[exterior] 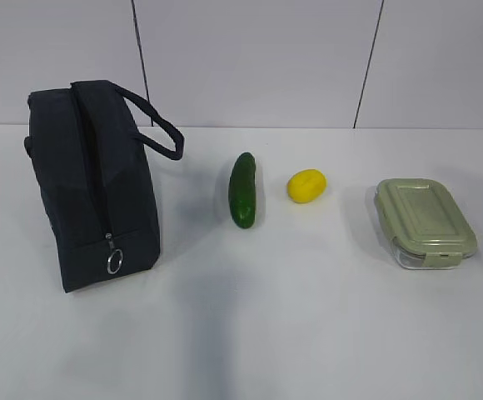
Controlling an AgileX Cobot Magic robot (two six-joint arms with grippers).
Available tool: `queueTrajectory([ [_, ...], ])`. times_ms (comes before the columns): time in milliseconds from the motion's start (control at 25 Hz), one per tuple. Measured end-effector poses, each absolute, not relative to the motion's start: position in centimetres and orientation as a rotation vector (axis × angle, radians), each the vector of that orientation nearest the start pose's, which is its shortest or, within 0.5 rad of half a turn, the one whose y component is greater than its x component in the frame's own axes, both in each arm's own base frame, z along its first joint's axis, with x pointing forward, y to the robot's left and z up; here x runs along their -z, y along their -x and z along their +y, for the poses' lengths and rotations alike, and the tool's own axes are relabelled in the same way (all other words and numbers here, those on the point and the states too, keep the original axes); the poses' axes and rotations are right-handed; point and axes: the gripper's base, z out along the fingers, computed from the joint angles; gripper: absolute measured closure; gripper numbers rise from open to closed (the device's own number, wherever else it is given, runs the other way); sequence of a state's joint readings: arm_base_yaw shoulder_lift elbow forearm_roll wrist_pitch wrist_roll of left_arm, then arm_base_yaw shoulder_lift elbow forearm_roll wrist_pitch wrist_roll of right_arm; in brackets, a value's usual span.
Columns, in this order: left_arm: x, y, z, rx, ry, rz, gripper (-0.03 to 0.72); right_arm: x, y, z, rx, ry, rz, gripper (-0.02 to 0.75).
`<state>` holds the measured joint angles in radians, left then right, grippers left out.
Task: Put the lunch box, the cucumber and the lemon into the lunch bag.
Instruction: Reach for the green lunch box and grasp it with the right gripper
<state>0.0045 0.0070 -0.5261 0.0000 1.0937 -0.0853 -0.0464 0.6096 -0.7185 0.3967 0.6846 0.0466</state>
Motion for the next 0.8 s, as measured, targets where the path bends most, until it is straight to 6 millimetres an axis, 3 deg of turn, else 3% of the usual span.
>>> queueTrajectory([
  [400,-28.2,0.8,0.0,0.050,0.092,2.056,0.448,-33.6,-20.4,2.1,-0.593,-0.341,2.227,0.298],
  [480,-28.2,0.8,0.0,0.050,0.092,2.056,0.448,-33.2,-21.9,2.4,-0.619,-0.296,2.253,0.260],
  [640,-28.2,0.8,0.0,0.050,0.092,2.056,0.448,-32.0,-24.9,2.8,-0.672,-0.234,2.303,0.107],
  [800,-28.2,0.8,0.0,0.050,0.092,2.056,0.448,-31.4,-27.6,2.9,-0.678,-0.176,2.344,0.080],
])
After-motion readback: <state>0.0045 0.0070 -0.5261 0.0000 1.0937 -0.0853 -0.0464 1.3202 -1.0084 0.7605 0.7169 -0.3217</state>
